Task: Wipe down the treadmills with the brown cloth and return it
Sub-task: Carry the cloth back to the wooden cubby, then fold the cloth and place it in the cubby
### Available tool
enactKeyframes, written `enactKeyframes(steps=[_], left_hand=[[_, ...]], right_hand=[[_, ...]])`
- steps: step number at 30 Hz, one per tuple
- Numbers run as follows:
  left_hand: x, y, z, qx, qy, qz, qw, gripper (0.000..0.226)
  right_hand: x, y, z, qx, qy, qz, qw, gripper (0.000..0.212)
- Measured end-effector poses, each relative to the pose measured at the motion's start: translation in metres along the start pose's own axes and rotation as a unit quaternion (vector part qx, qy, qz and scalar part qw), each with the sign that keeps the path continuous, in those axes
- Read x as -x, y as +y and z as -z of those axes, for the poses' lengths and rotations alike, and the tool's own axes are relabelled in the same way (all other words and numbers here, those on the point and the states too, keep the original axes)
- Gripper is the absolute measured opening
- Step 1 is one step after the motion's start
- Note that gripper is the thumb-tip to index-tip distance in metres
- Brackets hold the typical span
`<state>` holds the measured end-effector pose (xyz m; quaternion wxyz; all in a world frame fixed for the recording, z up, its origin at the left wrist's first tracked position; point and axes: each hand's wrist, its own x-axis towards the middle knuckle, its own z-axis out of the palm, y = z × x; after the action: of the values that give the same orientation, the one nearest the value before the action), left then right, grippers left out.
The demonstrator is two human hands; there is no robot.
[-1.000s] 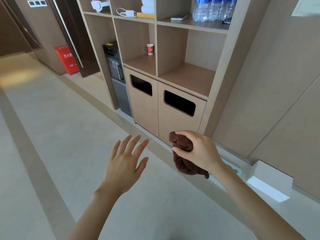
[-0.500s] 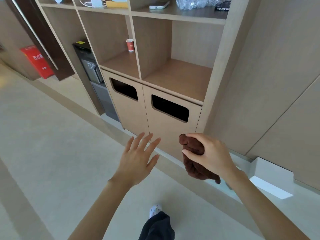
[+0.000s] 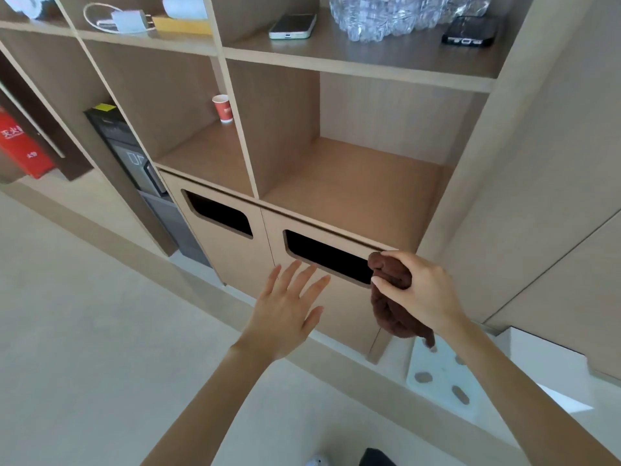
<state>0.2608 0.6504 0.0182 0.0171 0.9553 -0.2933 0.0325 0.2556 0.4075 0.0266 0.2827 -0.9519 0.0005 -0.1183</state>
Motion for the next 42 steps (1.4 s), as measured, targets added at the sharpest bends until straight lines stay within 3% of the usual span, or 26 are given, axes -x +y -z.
enactKeyframes(steps=[10, 13, 17, 21, 24, 29, 33, 36, 40, 42], left_hand=[[-0.122, -0.049, -0.032, 0.010, -0.003, 0.042, 0.999, 0.052], [-0.152, -0.051, -0.035, -0.001, 0.000, 0.019, 1.000, 0.051], [-0.184, -0.057, -0.041, -0.010, 0.061, 0.004, 0.998, 0.048], [-0.218, -0.080, -0.061, -0.006, -0.036, 0.014, 0.999, 0.054], [-0.238, -0.099, -0.081, -0.022, -0.090, -0.009, 0.996, 0.055], [-0.256, -0.127, -0.099, -0.009, -0.099, -0.064, 0.993, 0.053], [-0.276, -0.141, -0.105, 0.026, -0.099, -0.089, 0.991, 0.053], [-0.289, -0.148, -0.110, 0.038, -0.091, -0.100, 0.990, 0.055], [-0.305, -0.155, -0.114, 0.054, -0.098, -0.137, 0.984, 0.061], [-0.314, -0.155, -0.114, 0.073, -0.102, -0.143, 0.982, 0.065]], right_hand=[[-0.118, 0.038, -0.045, 0.061, -0.015, 0.018, 0.998, 0.041], [-0.162, 0.047, -0.054, 0.097, -0.004, 0.024, 0.995, 0.042], [-0.223, 0.054, -0.066, 0.136, -0.020, -0.009, 0.990, 0.046], [-0.262, 0.069, -0.090, 0.129, -0.148, -0.113, 0.974, 0.061], [-0.262, 0.086, -0.102, 0.077, -0.224, -0.126, 0.963, 0.060], [-0.231, 0.100, -0.098, 0.020, -0.126, -0.074, 0.989, 0.044], [-0.208, 0.085, -0.106, 0.082, -0.138, -0.130, 0.979, 0.053], [-0.203, 0.068, -0.119, 0.126, -0.166, -0.123, 0.970, 0.060], [-0.239, 0.066, -0.092, 0.047, -0.162, -0.165, 0.972, 0.040], [-0.266, 0.072, -0.081, 0.097, -0.131, -0.141, 0.976, 0.034]])
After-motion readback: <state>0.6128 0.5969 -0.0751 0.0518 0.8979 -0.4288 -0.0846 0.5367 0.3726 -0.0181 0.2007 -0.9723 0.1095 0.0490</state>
